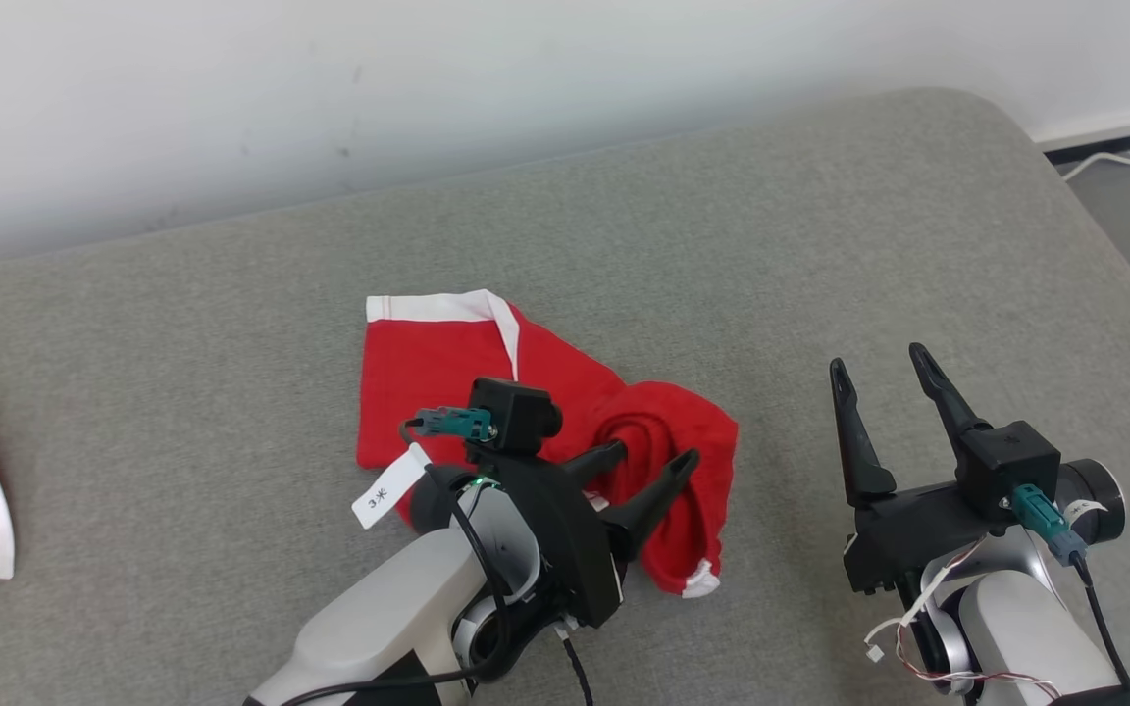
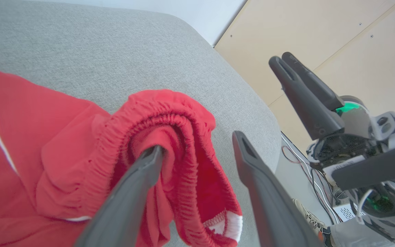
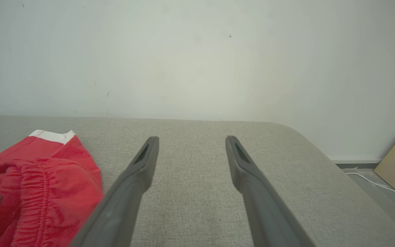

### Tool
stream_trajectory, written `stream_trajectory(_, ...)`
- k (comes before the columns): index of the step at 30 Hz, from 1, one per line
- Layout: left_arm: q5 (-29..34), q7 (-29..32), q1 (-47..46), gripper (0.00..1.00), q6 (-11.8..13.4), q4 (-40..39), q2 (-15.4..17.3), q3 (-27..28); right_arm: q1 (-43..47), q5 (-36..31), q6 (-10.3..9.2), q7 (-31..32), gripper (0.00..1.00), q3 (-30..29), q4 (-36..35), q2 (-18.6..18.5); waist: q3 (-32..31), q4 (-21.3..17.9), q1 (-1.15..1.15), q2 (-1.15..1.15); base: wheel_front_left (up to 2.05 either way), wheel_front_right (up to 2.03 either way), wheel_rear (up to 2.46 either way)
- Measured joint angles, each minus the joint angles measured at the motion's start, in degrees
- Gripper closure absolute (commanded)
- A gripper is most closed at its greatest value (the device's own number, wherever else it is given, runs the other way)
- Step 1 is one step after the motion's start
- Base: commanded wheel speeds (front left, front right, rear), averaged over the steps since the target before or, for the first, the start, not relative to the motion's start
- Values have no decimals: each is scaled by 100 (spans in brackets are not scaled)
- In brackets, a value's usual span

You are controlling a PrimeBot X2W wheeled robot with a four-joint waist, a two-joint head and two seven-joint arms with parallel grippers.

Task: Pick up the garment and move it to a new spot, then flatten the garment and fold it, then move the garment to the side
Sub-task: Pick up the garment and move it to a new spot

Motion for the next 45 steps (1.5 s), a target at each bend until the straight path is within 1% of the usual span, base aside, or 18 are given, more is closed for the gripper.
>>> stream_trajectory(10, -13, -600, -55, 0, 1, -453, 0, -268, 48, 4, 0, -53, 0, -36, 155, 2, -219, 322, 0, 0, 0, 0, 0)
stream_trajectory(14, -65, -793, 128, 0, 0, -745, 2, -372, 141, 5, 0, -71, 0, -37, 187, 2, -344, 470, 0, 0, 0, 0, 0)
stream_trajectory(17, -56, -784, 317, 0, 0, -946, 62, -655, 155, 13, 0, -79, 0, -37, 213, 1, -447, 569, 0, 0, 0, 0, 0)
stream_trajectory(21, -58, -849, 437, 0, 0, -964, 156, -705, 162, 13, 2, -96, 0, -2, 258, 9, -590, 659, 0, 0, 0, 0, 0)
stream_trajectory(26, 98, -761, 561, 0, 0, -813, 294, -1000, 267, 48, 48, -98, 0, 8, 278, 10, -722, 712, -1, 0, 0, 0, 0)
stream_trajectory(31, 220, -799, 610, 0, 3, -759, 260, -1010, 359, 109, 56, -94, 0, -8, 285, -7, -773, 757, 0, 0, 0, 0, 0)
stream_trajectory(32, 272, -842, 610, 0, 8, -762, 245, -1001, 469, 144, 108, -43, 0, 4, 324, -9, -787, 801, 0, 0, 0, 0, 0)
stream_trajectory(34, 311, -890, 607, 0, 41, -758, 254, -987, 552, 156, 129, -36, 0, 23, 330, -8, -802, 855, 0, 0, 0, 0, 0)
stream_trajectory(35, 353, -903, 607, 0, 88, -746, 269, -983, 575, 158, 153, -15, 0, 37, 330, -7, -810, 885, -1, 0, 0, 0, 0)
stream_trajectory(38, 470, -1025, 604, 0, 331, -706, 387, -934, 617, 163, 209, 15, 0, 111, 331, -7, -834, 984, -1, 0, 0, 0, 0)
stream_trajectory(40, 590, -1205, 610, 0, 620, -676, 493, -799, 616, 167, 255, 57, 0, 164, 325, -4, -852, 1049, 0, 0, 0, 0, 0)
stream_trajectory(42, 713, -1397, 617, 0, 907, -660, 666, -642, 630, 166, 261, 64, 0, 225, 311, 3, -871, 1106, 0, 0, 0, 0, 0)
stream_trajectory(43, 713, -1397, 617, 0, 907, -660, 666, -642, 630, 166, 261, 64, 0, 225, 311, 3, -871, 1106, 0, 0, 0, 0, 0)
stream_trajectory(45, 750, -1497, 671, 0, 1149, -670, 858, -512, 660, 167, 309, 102, 0, 292, 276, 23, -894, 1146, 0, 0, 0, 0, 0)
